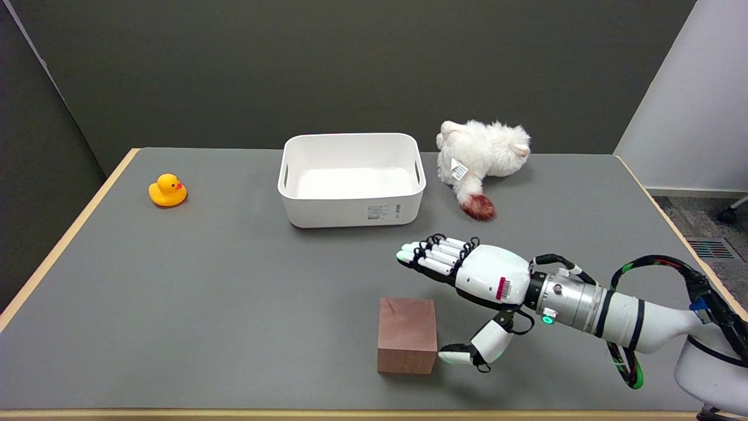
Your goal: Pick up wooden cube.
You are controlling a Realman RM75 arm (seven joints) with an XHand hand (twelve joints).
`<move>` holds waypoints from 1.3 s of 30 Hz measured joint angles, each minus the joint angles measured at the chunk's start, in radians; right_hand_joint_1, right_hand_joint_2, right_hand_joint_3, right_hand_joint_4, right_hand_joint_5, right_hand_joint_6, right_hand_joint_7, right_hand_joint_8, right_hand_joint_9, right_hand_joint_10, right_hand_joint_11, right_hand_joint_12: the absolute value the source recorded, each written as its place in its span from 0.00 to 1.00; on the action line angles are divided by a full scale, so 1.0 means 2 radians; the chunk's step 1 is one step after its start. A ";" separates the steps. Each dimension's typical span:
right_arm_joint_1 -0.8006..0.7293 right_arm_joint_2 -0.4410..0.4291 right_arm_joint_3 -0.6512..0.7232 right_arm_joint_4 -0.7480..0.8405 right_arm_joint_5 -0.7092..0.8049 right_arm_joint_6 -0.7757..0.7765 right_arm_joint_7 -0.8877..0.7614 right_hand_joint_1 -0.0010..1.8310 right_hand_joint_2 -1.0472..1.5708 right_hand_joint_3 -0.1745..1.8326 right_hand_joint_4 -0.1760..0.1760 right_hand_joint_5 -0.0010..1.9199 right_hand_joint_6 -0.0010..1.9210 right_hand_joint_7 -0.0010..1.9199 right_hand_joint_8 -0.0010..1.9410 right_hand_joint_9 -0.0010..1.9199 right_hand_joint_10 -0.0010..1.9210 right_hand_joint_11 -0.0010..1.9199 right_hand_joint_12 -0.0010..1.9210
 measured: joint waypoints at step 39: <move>0.032 -0.034 -0.037 -0.116 0.104 0.124 0.135 0.17 0.60 0.46 0.14 0.00 0.00 0.00 0.00 0.00 0.03 0.00 0.35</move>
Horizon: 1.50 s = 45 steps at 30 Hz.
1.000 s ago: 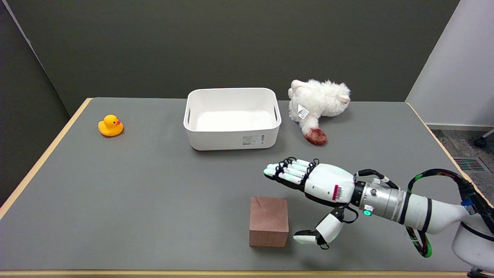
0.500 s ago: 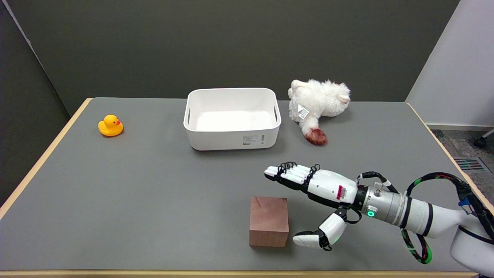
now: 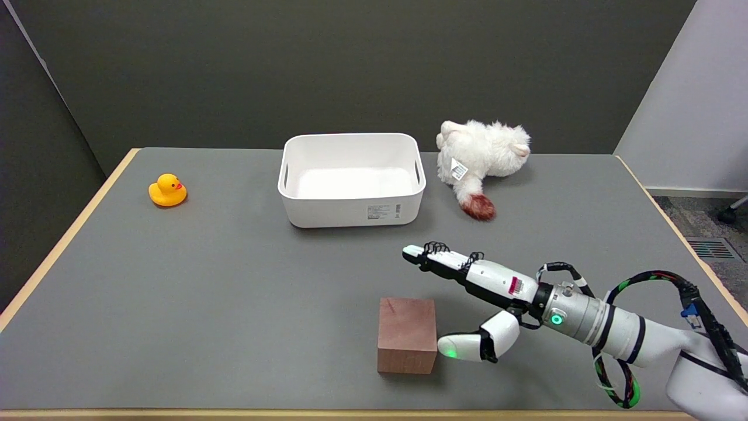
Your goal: Pick up wooden cube.
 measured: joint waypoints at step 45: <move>-0.023 -0.069 -0.043 -0.019 0.091 0.020 -0.034 0.24 0.64 0.39 0.12 0.00 0.00 0.00 0.00 0.00 0.00 0.00 0.00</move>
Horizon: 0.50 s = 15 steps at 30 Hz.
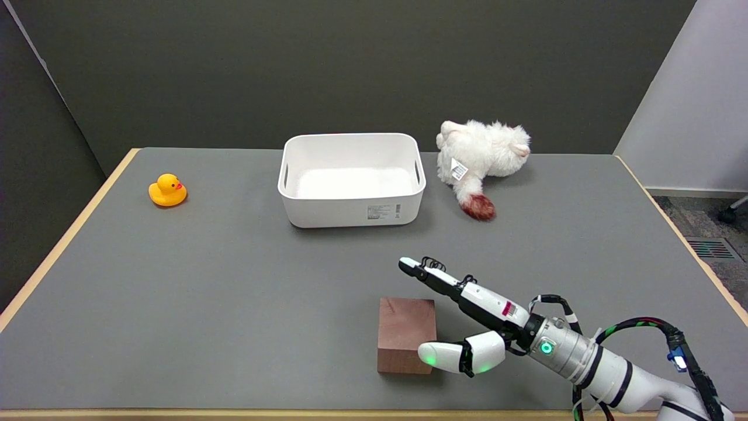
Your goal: Pick up wooden cube.
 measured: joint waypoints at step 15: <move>0.014 0.001 -0.004 -0.034 0.003 0.024 -0.013 0.27 0.61 0.50 0.08 0.00 0.00 0.00 0.10 0.00 0.02 0.00 0.12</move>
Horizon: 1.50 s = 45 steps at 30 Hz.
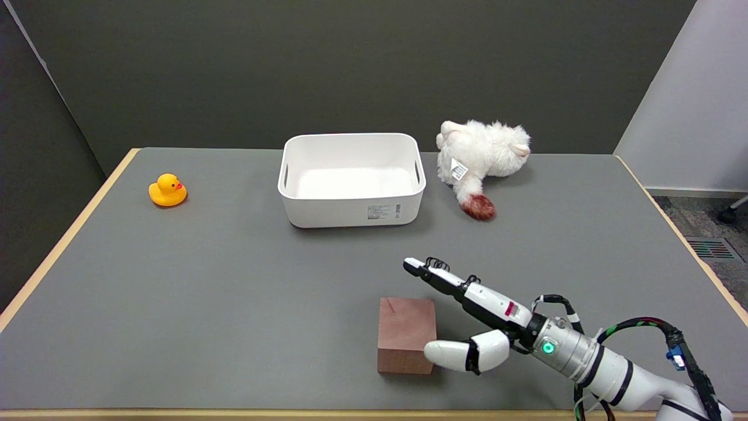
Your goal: Pick up wooden cube.
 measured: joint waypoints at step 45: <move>0.049 -0.013 -0.067 -0.055 -0.006 0.044 -0.121 0.24 0.59 0.50 0.07 0.00 0.00 0.00 0.08 0.00 0.03 0.00 0.26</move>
